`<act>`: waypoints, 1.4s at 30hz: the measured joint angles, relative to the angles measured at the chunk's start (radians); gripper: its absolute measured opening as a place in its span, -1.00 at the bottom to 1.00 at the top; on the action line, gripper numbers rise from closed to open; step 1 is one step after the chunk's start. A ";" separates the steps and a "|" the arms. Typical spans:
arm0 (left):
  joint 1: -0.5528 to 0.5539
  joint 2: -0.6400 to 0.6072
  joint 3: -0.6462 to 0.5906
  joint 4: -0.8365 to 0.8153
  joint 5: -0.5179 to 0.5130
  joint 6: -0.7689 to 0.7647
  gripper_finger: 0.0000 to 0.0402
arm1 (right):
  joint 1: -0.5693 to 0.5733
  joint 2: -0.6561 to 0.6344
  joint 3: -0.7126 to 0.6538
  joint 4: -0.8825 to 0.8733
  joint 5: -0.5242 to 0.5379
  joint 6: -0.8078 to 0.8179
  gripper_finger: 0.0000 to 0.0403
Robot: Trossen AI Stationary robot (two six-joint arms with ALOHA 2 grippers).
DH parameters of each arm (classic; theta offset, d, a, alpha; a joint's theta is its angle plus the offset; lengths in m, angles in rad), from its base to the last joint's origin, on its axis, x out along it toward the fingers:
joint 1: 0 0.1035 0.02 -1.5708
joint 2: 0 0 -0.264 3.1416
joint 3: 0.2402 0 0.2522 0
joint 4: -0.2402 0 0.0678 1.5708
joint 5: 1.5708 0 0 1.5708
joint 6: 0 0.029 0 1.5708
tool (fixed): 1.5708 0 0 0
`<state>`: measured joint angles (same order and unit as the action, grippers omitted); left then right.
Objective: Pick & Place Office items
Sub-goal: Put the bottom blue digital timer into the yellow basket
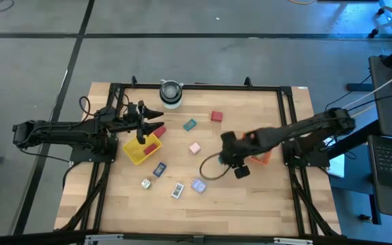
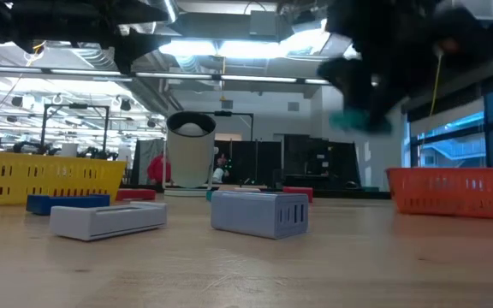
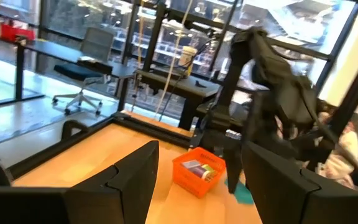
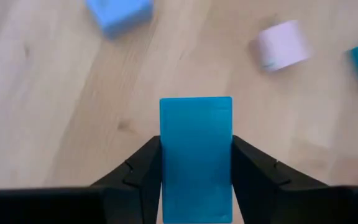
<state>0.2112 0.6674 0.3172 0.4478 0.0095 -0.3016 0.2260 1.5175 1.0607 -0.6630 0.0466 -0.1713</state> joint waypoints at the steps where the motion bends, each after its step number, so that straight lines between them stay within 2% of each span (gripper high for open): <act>1: 0.000 -0.005 0.000 -0.002 0.010 0.000 0.12 | -0.014 -0.034 0.000 -0.002 -0.004 0.006 -0.24; 9: 0.000 -0.024 0.000 0.005 0.005 -0.011 0.12 | -0.123 -0.344 -0.033 0.079 -0.052 0.003 -0.24; 14: 0.000 -0.022 0.000 0.009 -0.063 -0.073 0.12 | -0.175 -0.528 -0.136 0.189 -0.066 0.030 -0.24; 18: 0.000 -0.020 0.000 0.010 -0.113 -0.114 0.12 | -0.187 -0.622 -0.231 0.255 -0.040 0.030 -0.24; 22: 0.000 0.004 0.000 0.012 -0.147 -0.170 0.12 | -0.187 -0.675 -0.351 0.343 0.018 0.025 -0.24; 30: 0.000 0.132 0.000 0.068 -0.173 -0.234 0.12 | -0.187 -0.696 -0.578 0.712 0.014 0.023 -0.24; 36: 0.000 0.235 0.065 0.079 -0.149 -0.219 0.12 | -0.187 -0.696 -0.608 0.817 0.035 0.003 -0.24; 42: 0.000 0.331 0.156 0.072 -0.135 -0.252 0.13 | -0.187 -0.692 -0.593 0.850 0.164 -0.042 -0.24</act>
<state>0.2115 0.9983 0.4730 0.5198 -0.1256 -0.5540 0.0392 0.8252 0.4677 0.1867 0.2102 -0.2128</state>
